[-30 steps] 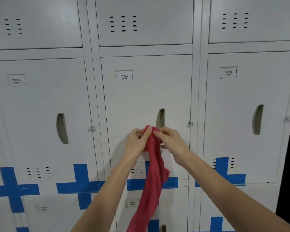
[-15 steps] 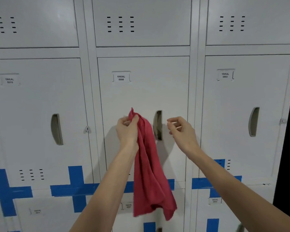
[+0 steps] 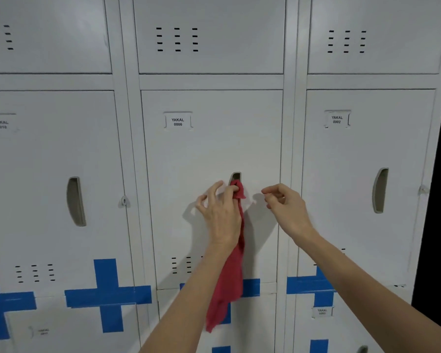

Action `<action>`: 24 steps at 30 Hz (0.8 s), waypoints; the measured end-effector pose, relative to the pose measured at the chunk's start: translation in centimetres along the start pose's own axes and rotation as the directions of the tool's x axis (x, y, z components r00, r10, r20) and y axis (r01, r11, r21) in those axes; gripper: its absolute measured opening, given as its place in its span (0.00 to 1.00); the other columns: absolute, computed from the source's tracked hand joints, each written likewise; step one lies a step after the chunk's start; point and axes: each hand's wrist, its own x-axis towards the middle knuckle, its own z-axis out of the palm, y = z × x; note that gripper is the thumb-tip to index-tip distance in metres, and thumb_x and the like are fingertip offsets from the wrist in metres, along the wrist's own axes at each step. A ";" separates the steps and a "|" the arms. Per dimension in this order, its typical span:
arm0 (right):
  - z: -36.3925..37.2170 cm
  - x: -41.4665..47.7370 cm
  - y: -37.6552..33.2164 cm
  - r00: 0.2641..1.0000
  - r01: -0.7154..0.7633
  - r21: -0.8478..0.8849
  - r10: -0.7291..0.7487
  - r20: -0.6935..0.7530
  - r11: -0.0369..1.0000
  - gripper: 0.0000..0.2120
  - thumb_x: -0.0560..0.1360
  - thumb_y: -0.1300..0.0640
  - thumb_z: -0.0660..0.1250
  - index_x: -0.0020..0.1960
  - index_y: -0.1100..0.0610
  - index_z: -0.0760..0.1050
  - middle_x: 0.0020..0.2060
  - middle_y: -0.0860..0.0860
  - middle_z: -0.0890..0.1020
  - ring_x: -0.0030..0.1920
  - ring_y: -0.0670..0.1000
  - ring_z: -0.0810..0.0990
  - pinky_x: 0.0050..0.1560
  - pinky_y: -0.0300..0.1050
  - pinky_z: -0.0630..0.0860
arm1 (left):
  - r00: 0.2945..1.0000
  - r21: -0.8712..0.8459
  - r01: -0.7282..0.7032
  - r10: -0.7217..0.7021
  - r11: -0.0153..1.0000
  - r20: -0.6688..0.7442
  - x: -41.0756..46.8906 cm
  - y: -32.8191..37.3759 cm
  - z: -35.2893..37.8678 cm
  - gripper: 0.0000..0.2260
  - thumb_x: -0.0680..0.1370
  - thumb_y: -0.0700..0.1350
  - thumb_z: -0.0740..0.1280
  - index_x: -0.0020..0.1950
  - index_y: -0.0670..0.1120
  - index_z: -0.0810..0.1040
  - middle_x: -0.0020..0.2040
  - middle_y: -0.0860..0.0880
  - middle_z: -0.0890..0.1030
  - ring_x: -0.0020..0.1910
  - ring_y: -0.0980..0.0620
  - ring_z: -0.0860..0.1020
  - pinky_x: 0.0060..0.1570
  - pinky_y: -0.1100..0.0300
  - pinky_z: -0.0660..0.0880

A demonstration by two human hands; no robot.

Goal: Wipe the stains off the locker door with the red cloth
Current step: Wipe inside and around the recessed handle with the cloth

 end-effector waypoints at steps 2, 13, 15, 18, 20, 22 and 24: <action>0.1 0.0 0.2 1.000 0.021 -0.040 -0.021 -0.003 0.999 0.08 0.77 0.60 0.61 0.51 0.53 0.78 0.48 0.50 0.80 0.48 0.48 0.79 0.47 0.36 0.73 | 0.998 -0.026 0.053 -0.052 0.998 0.024 -0.2 0.8 0.3 0.12 0.74 0.39 0.68 0.55 0.49 0.77 0.55 0.48 0.81 0.64 0.54 0.68 0.59 0.51 0.57; 0.7 0.2 0.8 0.873 0.449 -0.769 -0.407 0.268 0.456 0.26 0.79 0.47 0.46 0.76 0.53 0.55 0.76 0.48 0.58 0.74 0.46 0.57 0.69 0.53 0.49 | 0.981 -0.103 0.073 -0.053 0.992 0.186 -0.8 0.8 0.2 0.21 0.81 0.47 0.53 0.75 0.45 0.61 0.70 0.50 0.71 0.77 0.56 0.44 0.67 0.37 0.27; 0.8 0.4 1.1 0.887 0.435 -0.788 -0.359 0.291 0.435 0.30 0.79 0.42 0.39 0.77 0.52 0.50 0.77 0.46 0.53 0.76 0.45 0.51 0.71 0.54 0.42 | 0.978 -0.105 0.061 -0.039 0.993 0.204 -0.8 0.7 0.1 0.22 0.80 0.48 0.51 0.75 0.46 0.61 0.70 0.50 0.71 0.77 0.56 0.44 0.67 0.36 0.27; 0.9 0.5 1.3 0.890 0.436 -0.788 -0.338 0.306 0.434 0.30 0.78 0.40 0.35 0.77 0.50 0.44 0.77 0.45 0.48 0.76 0.44 0.46 0.71 0.57 0.34 | 0.977 -0.127 0.079 -0.051 0.989 0.207 -1.1 0.8 -0.2 0.22 0.79 0.48 0.52 0.74 0.45 0.63 0.72 0.48 0.69 0.77 0.56 0.44 0.67 0.37 0.28; 0.9 0.5 1.1 0.893 0.435 -0.779 -0.331 0.306 0.452 0.30 0.77 0.39 0.34 0.77 0.50 0.43 0.77 0.45 0.47 0.76 0.44 0.45 0.70 0.57 0.32 | 0.978 -0.137 0.087 -0.059 0.987 0.199 -1.5 0.8 -0.4 0.22 0.79 0.48 0.52 0.73 0.45 0.64 0.74 0.46 0.66 0.77 0.56 0.45 0.67 0.39 0.27; 0.9 0.4 1.0 0.895 0.432 -0.777 -0.321 0.309 0.457 0.32 0.76 0.38 0.32 0.77 0.50 0.42 0.77 0.44 0.46 0.76 0.43 0.44 0.70 0.57 0.31 | 0.978 -0.139 0.082 -0.053 0.987 0.203 -1.8 0.7 -0.6 0.22 0.79 0.48 0.52 0.73 0.45 0.64 0.74 0.46 0.65 0.77 0.56 0.46 0.67 0.39 0.27; 0.9 0.4 1.0 0.895 0.432 -0.781 -0.321 0.310 0.452 0.33 0.76 0.38 0.32 0.77 0.50 0.42 0.77 0.45 0.45 0.76 0.43 0.43 0.71 0.57 0.31 | 0.981 -0.173 0.082 -0.049 0.981 0.189 -1.8 0.7 -0.8 0.21 0.79 0.48 0.54 0.72 0.45 0.66 0.71 0.47 0.69 0.77 0.56 0.48 0.68 0.40 0.28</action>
